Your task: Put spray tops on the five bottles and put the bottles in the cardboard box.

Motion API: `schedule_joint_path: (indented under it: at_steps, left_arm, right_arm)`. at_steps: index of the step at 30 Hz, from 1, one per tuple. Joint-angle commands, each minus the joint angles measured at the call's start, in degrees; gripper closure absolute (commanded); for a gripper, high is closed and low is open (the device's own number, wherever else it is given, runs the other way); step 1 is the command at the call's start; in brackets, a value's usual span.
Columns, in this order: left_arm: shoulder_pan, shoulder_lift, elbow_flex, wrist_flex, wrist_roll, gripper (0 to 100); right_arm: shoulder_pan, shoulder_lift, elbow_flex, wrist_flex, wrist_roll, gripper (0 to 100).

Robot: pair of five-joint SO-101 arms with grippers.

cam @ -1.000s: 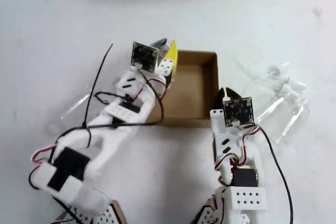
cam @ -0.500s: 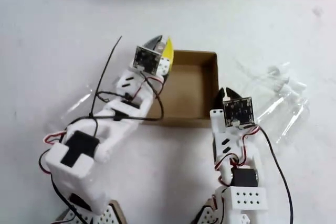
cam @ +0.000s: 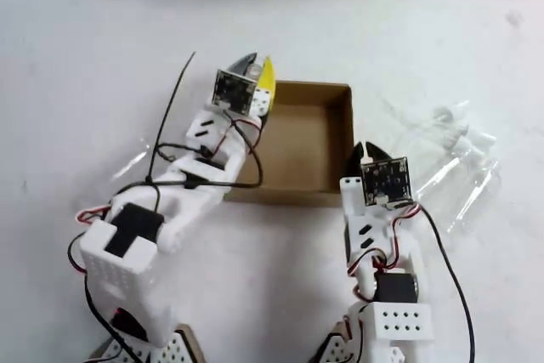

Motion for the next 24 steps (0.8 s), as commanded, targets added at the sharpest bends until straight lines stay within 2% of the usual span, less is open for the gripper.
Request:
schedule_joint_path:
  at_steps: [1, 6, 9, 13, 19, 24]
  left_arm:
    - [-0.7, -0.6, -2.5, -1.1, -0.4, 98]
    - [-0.9, -0.7, -2.5, -1.1, 6.2, 95]
    - [-0.9, -0.7, -2.5, -0.6, 6.8, 86]
    - [-0.9, -0.7, -3.0, 4.0, 6.9, 75]
    - [-0.9, -0.9, -3.1, 4.0, 6.9, 78]
    - [-1.0, -7.0, -2.5, 4.7, 6.9, 78]
  right_arm:
    - [0.4, 0.2, 0.6, -1.5, 0.3, 98.1]
    - [0.4, 0.2, 0.6, -1.5, 0.3, 98.1]
    - [0.4, 0.2, 0.6, -1.5, 0.3, 98.1]
    - [0.4, 0.2, 0.6, -1.5, 0.3, 98.1]
    - [0.4, 0.2, 0.6, -1.5, 0.3, 98.1]
    - [0.3, 0.2, 0.6, -1.5, 0.3, 98.1]
